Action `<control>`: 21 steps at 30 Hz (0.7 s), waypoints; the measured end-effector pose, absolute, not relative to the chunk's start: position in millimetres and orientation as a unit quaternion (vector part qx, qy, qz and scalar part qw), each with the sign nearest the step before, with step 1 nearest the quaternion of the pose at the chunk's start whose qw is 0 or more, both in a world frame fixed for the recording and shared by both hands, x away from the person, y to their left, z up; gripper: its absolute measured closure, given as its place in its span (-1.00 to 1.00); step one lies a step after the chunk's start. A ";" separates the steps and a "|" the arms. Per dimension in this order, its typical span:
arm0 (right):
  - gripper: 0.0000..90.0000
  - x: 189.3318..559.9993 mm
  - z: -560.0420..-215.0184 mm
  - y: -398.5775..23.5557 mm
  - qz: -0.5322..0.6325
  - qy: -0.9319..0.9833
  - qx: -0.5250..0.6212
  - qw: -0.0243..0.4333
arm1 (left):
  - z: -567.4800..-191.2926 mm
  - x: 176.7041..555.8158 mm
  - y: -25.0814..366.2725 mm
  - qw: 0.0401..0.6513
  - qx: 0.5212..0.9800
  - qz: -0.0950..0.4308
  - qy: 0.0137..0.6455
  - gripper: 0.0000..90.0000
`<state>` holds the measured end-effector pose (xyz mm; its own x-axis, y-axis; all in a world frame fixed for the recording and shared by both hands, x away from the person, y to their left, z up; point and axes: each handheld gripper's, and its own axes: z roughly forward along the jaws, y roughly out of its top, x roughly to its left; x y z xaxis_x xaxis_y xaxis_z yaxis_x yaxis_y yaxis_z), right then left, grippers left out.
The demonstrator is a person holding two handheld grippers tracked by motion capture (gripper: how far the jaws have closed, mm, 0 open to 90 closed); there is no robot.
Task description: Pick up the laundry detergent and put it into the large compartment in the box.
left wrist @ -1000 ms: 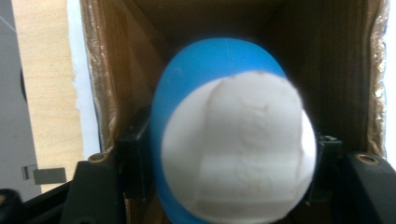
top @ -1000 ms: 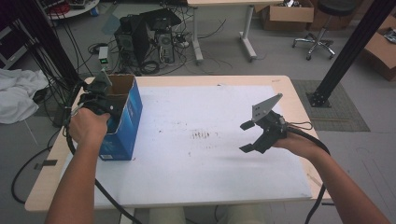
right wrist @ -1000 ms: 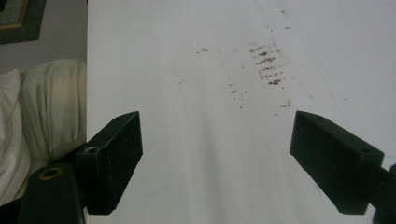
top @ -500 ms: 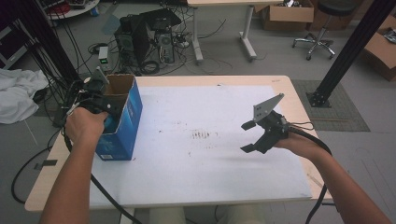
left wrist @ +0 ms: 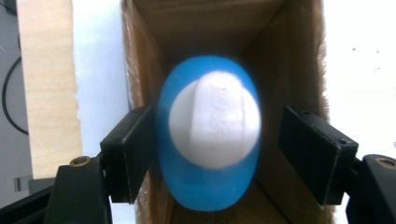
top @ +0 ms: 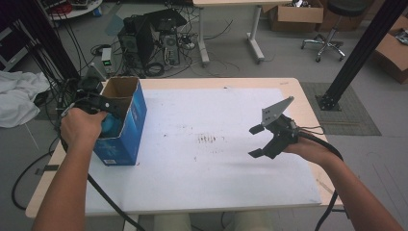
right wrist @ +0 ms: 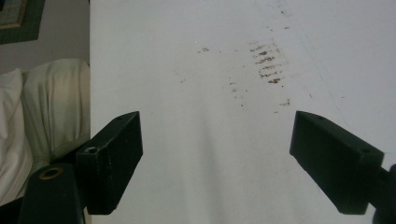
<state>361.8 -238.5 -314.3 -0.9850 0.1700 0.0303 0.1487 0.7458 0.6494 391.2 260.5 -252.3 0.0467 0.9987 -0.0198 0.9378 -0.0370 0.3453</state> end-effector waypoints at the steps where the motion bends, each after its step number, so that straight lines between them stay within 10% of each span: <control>1: -0.62 361.5 -313.7 -238.6 0.346 0.934 0.086 0.016 | -249.4 390.5 260.8 0.135 0.711 0.117 0.680 -0.37; 21: -0.63 360.2 -298.4 -248.8 0.330 0.937 0.107 0.027 | -181.9 377.1 228.7 0.173 0.752 0.156 0.617 -0.44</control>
